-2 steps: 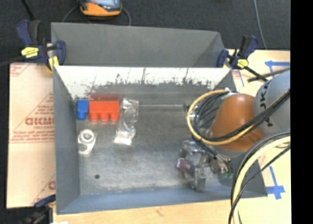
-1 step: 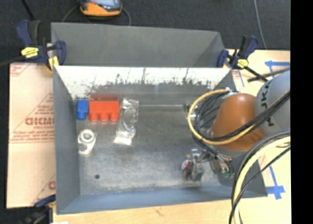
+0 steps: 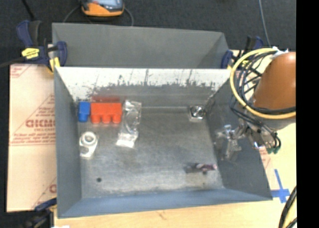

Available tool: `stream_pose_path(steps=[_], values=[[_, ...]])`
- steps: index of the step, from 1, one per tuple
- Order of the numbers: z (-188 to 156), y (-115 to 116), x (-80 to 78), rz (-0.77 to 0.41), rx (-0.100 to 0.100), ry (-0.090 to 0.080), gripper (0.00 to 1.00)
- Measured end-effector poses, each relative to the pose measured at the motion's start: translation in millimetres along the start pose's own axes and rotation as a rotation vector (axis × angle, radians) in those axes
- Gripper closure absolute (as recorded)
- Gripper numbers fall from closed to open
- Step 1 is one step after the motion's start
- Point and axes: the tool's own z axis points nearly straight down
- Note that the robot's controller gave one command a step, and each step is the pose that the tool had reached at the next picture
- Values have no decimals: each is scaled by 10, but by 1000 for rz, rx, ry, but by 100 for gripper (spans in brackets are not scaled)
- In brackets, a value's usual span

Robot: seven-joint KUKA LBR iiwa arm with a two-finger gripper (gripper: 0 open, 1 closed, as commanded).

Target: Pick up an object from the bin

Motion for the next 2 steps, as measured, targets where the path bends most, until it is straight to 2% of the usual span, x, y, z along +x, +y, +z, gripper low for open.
stream_pose_path(steps=[1, 2], values=[[799, -45, 119, -421, -10, 12, 100], [779, -48, 106, -420, -7, 8, 0]])
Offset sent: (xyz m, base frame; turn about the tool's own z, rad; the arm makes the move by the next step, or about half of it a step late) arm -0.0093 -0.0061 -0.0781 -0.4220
